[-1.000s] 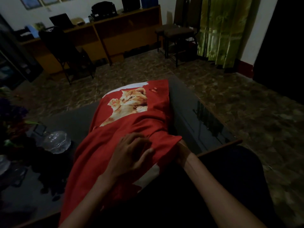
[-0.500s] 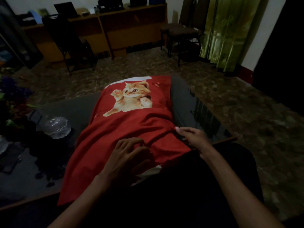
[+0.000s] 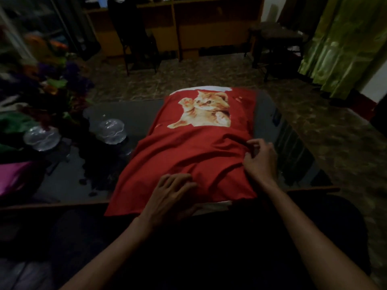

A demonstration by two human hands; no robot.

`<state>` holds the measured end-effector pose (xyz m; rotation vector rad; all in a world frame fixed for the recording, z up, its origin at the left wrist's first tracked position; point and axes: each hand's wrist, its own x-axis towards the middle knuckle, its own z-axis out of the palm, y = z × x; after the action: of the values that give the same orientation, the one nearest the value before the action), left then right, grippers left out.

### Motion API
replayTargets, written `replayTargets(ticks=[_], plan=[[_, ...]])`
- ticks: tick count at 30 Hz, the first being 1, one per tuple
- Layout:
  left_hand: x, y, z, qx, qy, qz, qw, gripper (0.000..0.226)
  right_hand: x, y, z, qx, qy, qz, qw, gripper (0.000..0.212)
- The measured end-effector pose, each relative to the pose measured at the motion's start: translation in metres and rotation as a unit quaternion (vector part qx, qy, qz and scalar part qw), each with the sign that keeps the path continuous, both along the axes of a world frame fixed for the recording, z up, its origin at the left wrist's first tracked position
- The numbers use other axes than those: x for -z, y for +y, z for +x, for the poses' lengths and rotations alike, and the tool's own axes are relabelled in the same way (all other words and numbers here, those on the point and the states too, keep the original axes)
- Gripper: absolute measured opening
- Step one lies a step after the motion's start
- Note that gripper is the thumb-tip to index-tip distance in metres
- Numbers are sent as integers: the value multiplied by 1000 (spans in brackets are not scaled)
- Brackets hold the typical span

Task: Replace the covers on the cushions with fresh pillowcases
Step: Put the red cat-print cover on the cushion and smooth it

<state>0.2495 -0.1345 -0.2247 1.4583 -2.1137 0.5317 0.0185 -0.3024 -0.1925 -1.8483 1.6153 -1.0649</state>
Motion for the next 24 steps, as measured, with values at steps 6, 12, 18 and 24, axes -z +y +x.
replayTargets(ticks=[6,12,18,24], plan=[[-9,39,64,-355,243,53,901,41,-18,36,70,-137,55,-151,977,34],[-8,30,110,-373,534,273,709,65,4,42,128,-165,213,-133,954,67],[-20,-14,115,-311,646,329,614,82,17,35,119,-154,249,-171,941,66],[-44,-61,109,-294,698,325,566,59,13,39,113,-173,244,-174,938,81]])
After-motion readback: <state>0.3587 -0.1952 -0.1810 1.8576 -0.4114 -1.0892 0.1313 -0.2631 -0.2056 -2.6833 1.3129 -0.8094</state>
